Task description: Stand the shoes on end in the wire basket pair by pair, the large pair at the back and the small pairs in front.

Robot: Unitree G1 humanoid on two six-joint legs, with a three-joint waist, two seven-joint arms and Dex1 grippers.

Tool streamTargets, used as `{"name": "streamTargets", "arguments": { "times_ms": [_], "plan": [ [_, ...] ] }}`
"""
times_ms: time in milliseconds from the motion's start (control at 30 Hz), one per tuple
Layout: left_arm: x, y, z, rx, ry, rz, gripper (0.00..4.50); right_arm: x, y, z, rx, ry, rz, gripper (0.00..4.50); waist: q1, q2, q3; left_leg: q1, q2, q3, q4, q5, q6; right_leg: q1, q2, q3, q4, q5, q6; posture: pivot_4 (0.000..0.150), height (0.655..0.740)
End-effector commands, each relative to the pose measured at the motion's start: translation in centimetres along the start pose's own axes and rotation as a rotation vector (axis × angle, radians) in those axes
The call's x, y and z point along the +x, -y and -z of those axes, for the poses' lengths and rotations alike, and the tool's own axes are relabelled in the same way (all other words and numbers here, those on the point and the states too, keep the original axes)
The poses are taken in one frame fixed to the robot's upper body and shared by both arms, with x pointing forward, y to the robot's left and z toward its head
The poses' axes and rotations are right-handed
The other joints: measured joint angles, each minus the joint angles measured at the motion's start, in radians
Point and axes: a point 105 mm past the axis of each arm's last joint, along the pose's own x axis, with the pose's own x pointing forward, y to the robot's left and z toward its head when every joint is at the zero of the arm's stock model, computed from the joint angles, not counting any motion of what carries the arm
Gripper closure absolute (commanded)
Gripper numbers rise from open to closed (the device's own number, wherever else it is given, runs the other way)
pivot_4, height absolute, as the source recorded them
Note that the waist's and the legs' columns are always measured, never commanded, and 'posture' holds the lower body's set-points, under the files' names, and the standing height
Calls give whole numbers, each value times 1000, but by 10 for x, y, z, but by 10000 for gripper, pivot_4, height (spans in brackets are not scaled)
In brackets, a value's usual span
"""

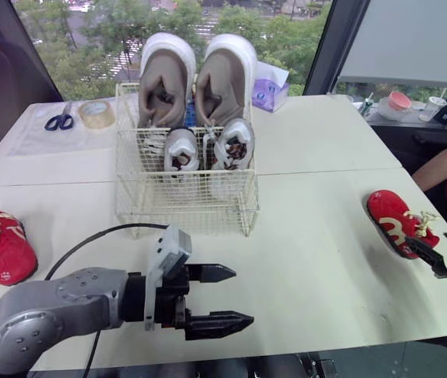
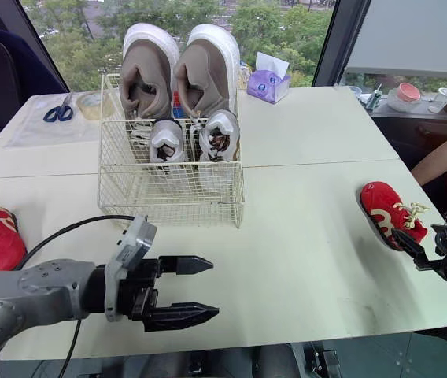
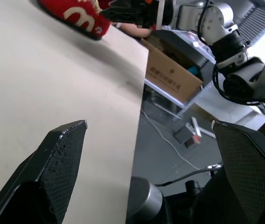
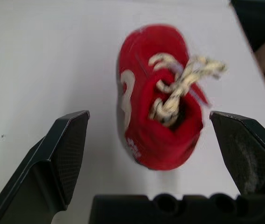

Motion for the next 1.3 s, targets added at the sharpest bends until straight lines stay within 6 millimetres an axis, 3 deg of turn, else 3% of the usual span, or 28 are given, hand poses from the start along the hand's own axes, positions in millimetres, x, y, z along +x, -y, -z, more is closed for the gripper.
{"name": "streamTargets", "arguments": {
  "times_ms": [33, 467, 567, 667, 700, 767, 833, 867, 933, 1100, 1200, 1300],
  "plan": [
    [-1, 6, -5, 30, 19, -3, 584, 4, -3, -2, -8, 12, -42, 0, 0, 0, 0, 0, 0, 0, 0, 0, 0, 0, 0, 0, 0, 0, 0, 1500, 7400],
    [-7, 0, -8, 54, 5, -52, 584, 42, 9, 34, 29, -72, -44, 0, -7, -2, -2, 0, 0, 0, 0, 0, 0, 1, 1, 0, -1, 0, 0, 1500, 7400],
    [-7, -1, -9, 55, 13, -67, 0, 46, 13, 38, 29, -68, -40, 7732, -7, 1, -4, 0, 0, 1, 0, 0, 0, 1, 1, 0, -1, 0, 0, 1500, 7400],
    [-8, -2, -9, 55, 17, -75, 0, 49, 13, 37, 30, -57, -43, 22899, -9, 1, -4, 0, 0, 1, 0, 0, 0, 1, 1, 0, -1, 0, 0, 1500, 7400],
    [-9, -2, -12, 54, 30, -77, 0, 50, 12, 36, 30, -50, -46, 26015, -10, 1, -4, 0, 0, 1, 0, 0, 0, 1, 1, 0, -1, 0, 0, 1500, 7400],
    [-14, -8, -16, 79, 38, -127, 0, 51, 10, 34, 29, -30, -43, 27399, -12, 1, -4, 0, 0, 1, 0, 0, 0, 1, 1, 0, -1, 0, 0, 1500, 7400],
    [-28, -27, -21, 161, 7, -276, 0, 50, 10, 24, 26, 26, -21, 27399, -13, 1, -3, 0, 0, 0, 0, 0, 0, 1, 2, 0, -1, 0, 0, 1500, 7400],
    [-42, -46, -31, 242, 20, -434, 0, 49, 9, 11, 12, 82, 2, 27399, -15, 1, -3, 0, 0, 0, 0, 0, 0, 1, 2, 0, -1, 0, 0, 1500, 7400],
    [-62, -61, -50, 289, 95, -521, 0, 47, 9, -20, -17, 200, 58, 27399, -22, 5, -3, 0, 0, 0, 0, 0, 0, 1, 2, 0, -1, 0, 0, 1500, 7400],
    [-93, -60, -96, 122, 317, -302, 0, 33, 6, -134, -101, 565, 143, 27399, -30, 12, 0, -1, 0, 3, 0, 0, 0, -2, 1, 0, -1, 1, 0, 1500, 7400],
    [-112, -62, -141, 94, 510, -200, 0, 12, -28, -216, -241, 779, 64, 27399, -30, 13, 0, -1, 0, 2, -1, 0, 0, -3, 2, 0, 1, 1, 0, 1500, 7400],
    [-124, -61, -181, 134, 644, -165, 0, -6, -76, -265, -443, 892, -74, 27399, -26, 10, -1, -1, -1, 1, -3, 0, 0, -2, 4, 0, 1, 1, 1, 1500, 7400]
  ]
}}
